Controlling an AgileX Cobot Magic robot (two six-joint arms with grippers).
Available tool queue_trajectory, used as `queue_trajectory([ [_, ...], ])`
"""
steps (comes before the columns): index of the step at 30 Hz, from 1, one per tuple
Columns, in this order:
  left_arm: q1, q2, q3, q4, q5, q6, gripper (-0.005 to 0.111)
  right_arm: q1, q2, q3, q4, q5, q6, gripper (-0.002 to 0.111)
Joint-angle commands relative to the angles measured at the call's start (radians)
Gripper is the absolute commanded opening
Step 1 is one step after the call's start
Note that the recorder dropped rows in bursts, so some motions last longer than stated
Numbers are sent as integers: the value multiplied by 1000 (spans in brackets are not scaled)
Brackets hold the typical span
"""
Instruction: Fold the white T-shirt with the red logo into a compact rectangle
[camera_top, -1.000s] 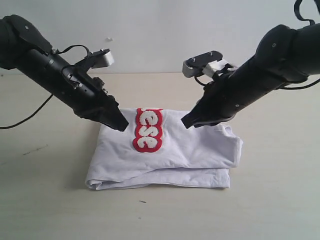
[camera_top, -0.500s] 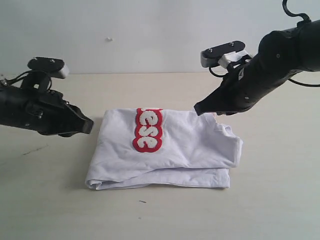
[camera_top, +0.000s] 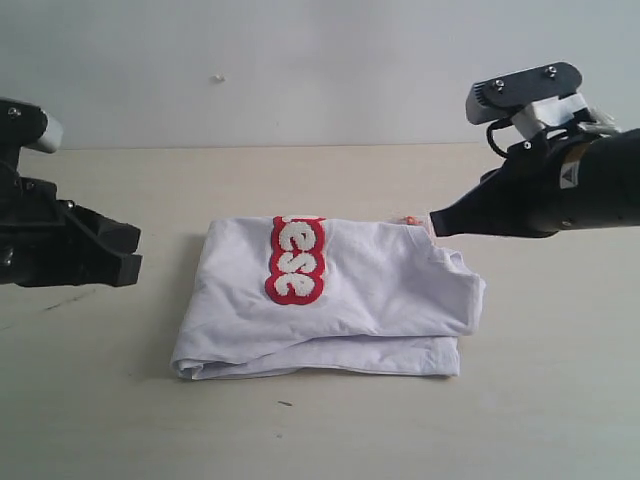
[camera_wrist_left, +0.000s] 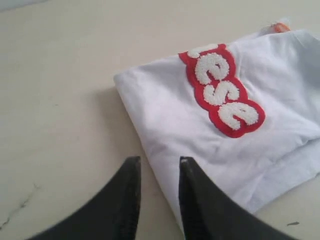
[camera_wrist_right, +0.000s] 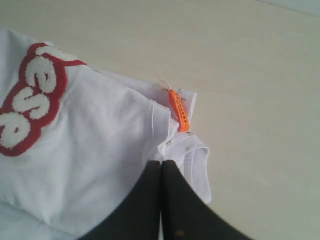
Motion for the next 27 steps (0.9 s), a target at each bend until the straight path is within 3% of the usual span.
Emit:
queue_trajectory([
  [1,-79,-80,64,-24,-143,-8,28,1,-76,91,-10,-107,13,0],
  [5,-136,-146,112,-24,-212,-31,28,1,-132,150,-6,-133,13,0],
  [13,-196,-229,192,-24,-229,-65,28,1,-226,221,-6,-133,42,0],
  [27,-206,-417,308,-16,-266,-112,28,1,-366,363,-6,-215,55,0],
])
